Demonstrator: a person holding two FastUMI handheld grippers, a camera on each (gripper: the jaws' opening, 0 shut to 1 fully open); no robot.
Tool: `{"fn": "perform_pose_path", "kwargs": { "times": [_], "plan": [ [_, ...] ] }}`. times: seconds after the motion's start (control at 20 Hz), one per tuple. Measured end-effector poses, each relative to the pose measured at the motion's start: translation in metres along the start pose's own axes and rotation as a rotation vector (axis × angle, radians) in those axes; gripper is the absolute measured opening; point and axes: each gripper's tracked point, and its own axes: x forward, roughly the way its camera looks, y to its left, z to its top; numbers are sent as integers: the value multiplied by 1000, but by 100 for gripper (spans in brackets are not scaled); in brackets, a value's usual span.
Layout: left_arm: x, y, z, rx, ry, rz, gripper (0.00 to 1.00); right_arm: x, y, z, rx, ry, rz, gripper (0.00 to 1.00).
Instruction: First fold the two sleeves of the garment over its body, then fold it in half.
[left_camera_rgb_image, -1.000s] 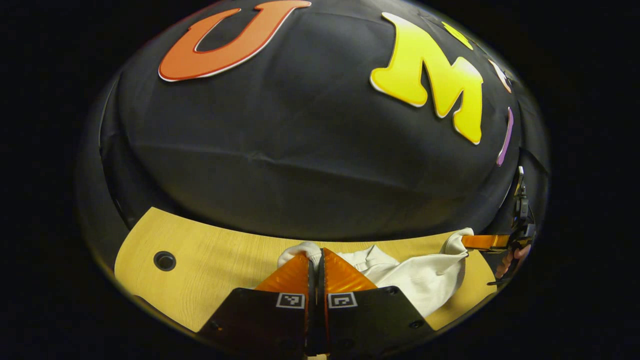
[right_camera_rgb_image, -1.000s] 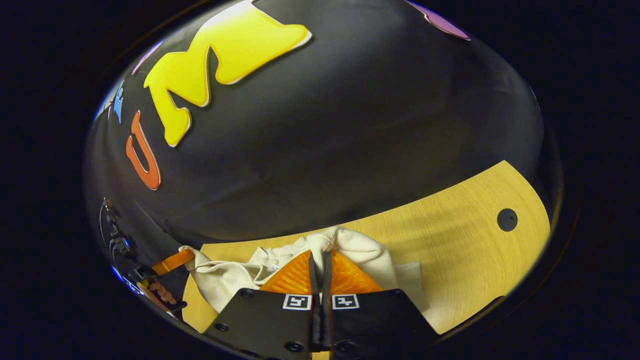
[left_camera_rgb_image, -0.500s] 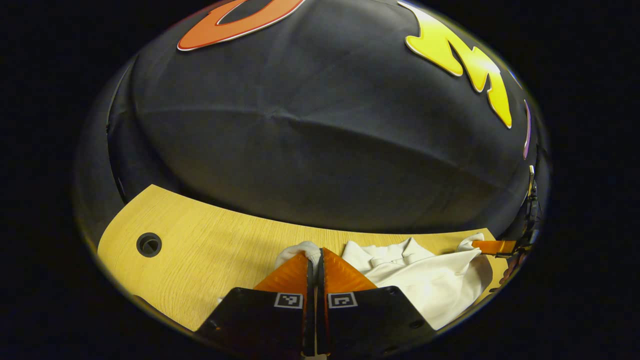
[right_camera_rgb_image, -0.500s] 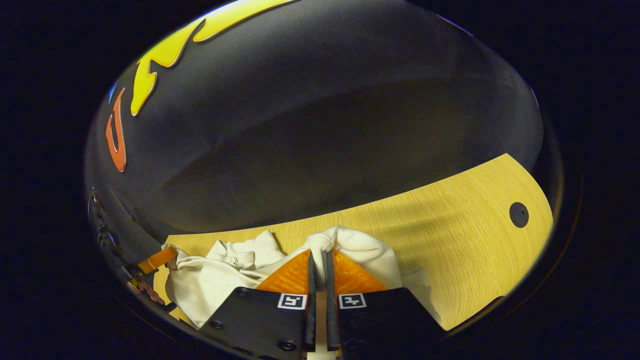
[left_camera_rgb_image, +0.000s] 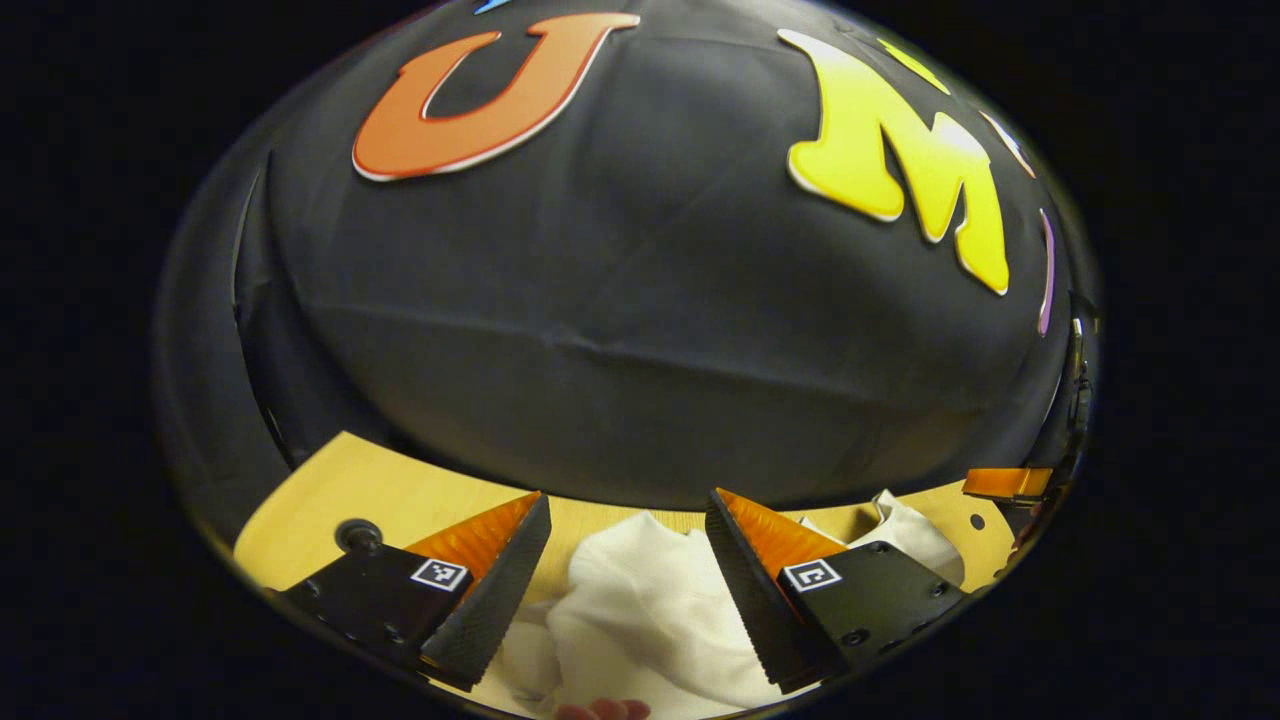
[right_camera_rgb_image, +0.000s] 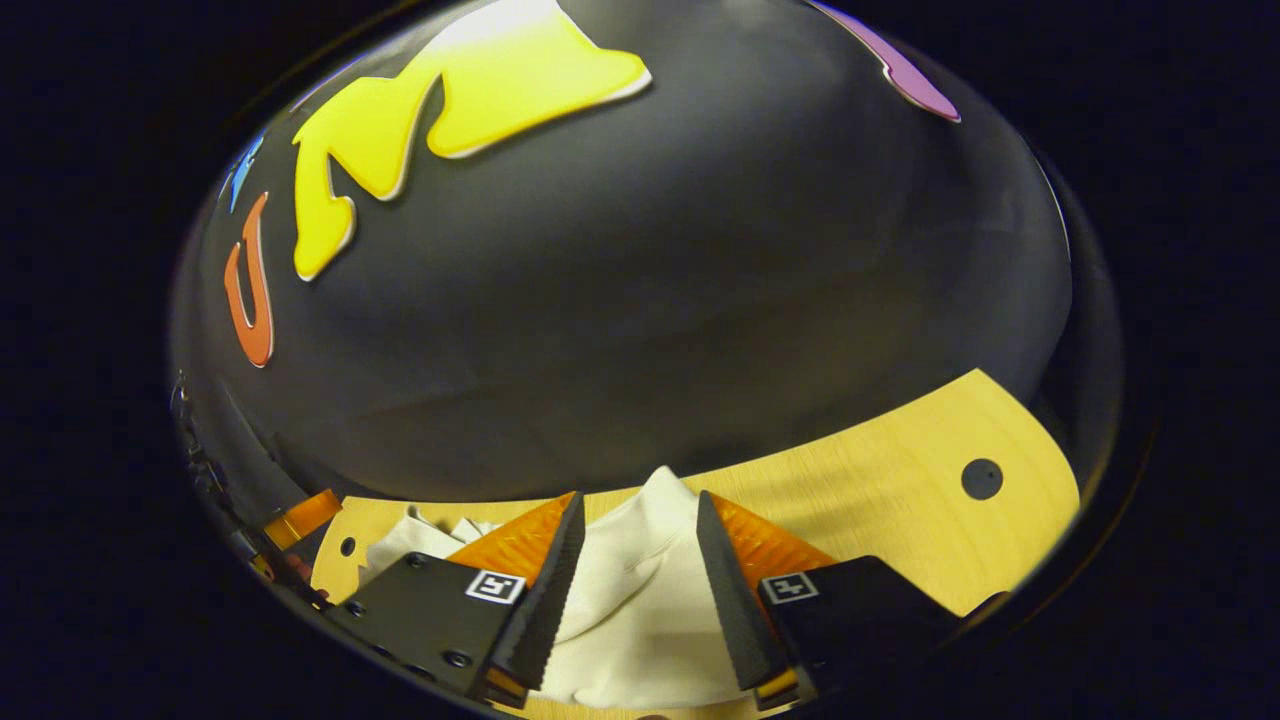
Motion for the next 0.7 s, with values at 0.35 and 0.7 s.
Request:
{"fn": "perform_pose_path", "kwargs": {
  "times": [0.35, 0.7],
  "plan": [
    [-151, -7, 148, 86, -276, 44, 98, -155, 54, 99, -151, -263, 9, 91],
    [-300, -50, 180, 125, -350, 65, 98, -316, 105, 111, -216, -386, 70, 91]
  ]
}}
